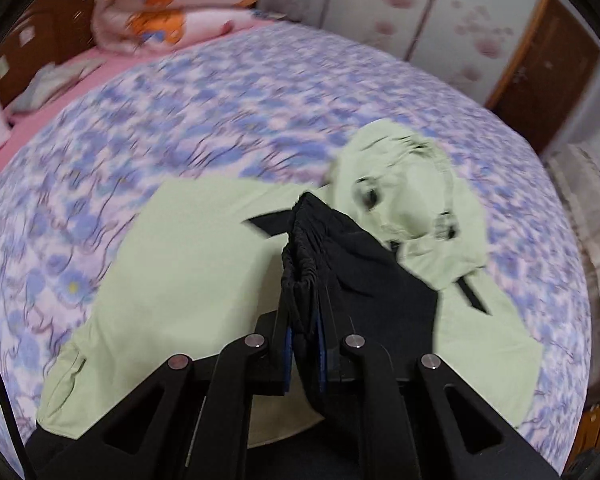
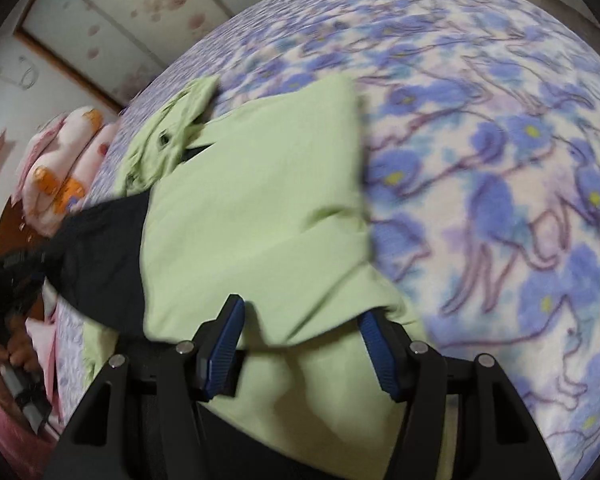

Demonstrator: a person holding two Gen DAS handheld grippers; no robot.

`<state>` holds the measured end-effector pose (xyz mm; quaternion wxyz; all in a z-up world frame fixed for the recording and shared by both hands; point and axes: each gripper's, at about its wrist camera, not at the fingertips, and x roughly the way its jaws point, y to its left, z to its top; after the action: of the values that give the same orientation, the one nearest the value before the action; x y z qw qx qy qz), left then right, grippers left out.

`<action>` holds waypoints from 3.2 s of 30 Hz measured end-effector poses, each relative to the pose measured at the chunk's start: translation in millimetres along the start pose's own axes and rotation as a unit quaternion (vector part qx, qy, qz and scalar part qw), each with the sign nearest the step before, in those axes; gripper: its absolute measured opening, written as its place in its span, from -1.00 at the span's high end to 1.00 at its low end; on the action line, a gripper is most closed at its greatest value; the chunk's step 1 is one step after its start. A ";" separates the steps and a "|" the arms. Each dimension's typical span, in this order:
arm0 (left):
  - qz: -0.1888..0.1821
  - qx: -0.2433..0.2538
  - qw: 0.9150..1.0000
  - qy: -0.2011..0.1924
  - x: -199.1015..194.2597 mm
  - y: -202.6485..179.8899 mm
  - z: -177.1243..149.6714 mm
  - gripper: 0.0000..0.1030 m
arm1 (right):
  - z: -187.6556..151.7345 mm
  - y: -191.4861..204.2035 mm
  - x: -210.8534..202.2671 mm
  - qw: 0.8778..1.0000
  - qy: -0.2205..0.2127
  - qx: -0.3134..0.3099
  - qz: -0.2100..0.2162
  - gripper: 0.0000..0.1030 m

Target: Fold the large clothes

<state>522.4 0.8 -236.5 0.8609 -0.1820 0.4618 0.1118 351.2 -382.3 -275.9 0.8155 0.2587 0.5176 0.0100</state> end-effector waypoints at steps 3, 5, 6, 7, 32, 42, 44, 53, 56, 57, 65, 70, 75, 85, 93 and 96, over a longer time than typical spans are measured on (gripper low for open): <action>0.019 0.000 1.000 0.014 15.3 15.6 -10.8 0.86 | 1.5 -14.7 5.0 0.999 0.009 0.024 0.027 -0.01; 0.030 -0.001 0.999 0.021 25.4 22.9 -15.4 0.86 | 1.0 -18.2 6.0 0.999 0.013 0.024 0.033 0.16; 0.032 -0.004 0.999 0.025 30.0 25.2 -17.7 0.86 | 0.9 -19.6 6.5 0.999 0.014 0.023 0.033 0.26; 0.039 -0.007 0.999 0.029 36.6 27.5 -19.7 0.85 | 0.4 -21.7 7.1 0.999 0.014 0.025 0.032 0.31; -0.076 0.128 0.981 0.127 0.5 -62.1 -79.6 0.44 | -2.4 64.9 4.8 0.995 0.023 -0.066 0.064 0.72; -0.035 0.123 0.977 0.169 54.0 -55.1 -104.4 0.78 | -1.0 53.1 63.7 0.996 0.050 -0.018 0.069 1.00; -0.009 0.123 0.981 0.152 52.3 -41.1 -95.7 0.79 | 6.3 32.6 57.6 0.999 0.026 -0.010 0.047 1.00; 0.081 0.060 0.986 0.134 52.4 26.7 -66.9 0.78 | 13.1 -39.5 19.6 0.998 -0.015 0.042 -0.038 1.00; 0.082 0.074 0.985 0.130 43.3 19.3 -67.6 0.78 | 12.8 -50.6 6.2 0.996 -0.024 0.068 -0.047 1.00; 0.068 0.084 0.986 0.130 37.5 13.2 -69.4 0.78 | 12.6 -50.3 1.1 0.996 -0.030 0.080 -0.030 1.00; -0.104 0.173 0.963 0.178 40.8 -52.8 -78.8 0.77 | 9.3 19.7 20.8 0.995 -0.018 0.029 0.097 1.00; -0.121 0.201 0.956 0.179 65.5 -78.6 -66.4 0.77 | 18.5 61.5 63.3 0.993 -0.010 0.030 0.114 1.00; -0.115 0.184 0.961 0.173 95.9 -75.6 -35.3 0.77 | 36.4 79.6 101.1 0.995 -0.015 0.030 0.094 1.00; -0.040 0.128 0.983 0.125 130.3 -28.0 20.8 0.79 | 105.3 33.8 99.9 0.997 -0.071 0.036 0.011 1.00; -0.012 0.130 0.985 0.112 129.6 1.3 31.8 0.79 | 115.9 -27.5 70.2 0.990 -0.085 0.092 -0.068 1.00; -0.019 0.119 0.986 0.117 126.6 16.7 38.4 0.80 | 110.9 -39.7 66.0 0.987 -0.085 0.124 -0.061 1.00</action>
<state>614.8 35.1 -326.3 0.8185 -0.0984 0.5657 0.0178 466.1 -443.6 -311.8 0.8173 0.3253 0.4585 -0.1261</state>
